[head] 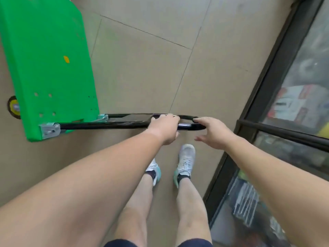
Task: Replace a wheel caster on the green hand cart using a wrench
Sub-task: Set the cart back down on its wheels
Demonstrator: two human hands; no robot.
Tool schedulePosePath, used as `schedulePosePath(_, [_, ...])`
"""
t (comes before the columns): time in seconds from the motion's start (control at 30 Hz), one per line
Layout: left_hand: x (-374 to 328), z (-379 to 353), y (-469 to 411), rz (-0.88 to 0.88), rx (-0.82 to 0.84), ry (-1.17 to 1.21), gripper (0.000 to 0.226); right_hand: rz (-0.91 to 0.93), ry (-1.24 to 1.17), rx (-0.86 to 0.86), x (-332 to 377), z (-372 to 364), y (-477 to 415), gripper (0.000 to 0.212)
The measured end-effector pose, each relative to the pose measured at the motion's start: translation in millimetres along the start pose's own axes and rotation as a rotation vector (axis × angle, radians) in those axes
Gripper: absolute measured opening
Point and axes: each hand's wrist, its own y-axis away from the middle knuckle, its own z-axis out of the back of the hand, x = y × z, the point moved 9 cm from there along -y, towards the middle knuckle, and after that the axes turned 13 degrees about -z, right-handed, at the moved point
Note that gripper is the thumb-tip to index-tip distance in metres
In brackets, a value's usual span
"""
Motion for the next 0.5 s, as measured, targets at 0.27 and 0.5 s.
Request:
schedulePosePath(0.27, [-6, -14, -22, 0.040, -0.027, -0.005, 0.015, 0.050, -0.005, 0.006, -19, -16, -39, 0.035])
schedulePosePath(0.5, [-46, 16, 15, -0.058, -0.118, 0.081, 0.021, 0.141, -0.057, -0.050, 2, 27, 12, 0.015])
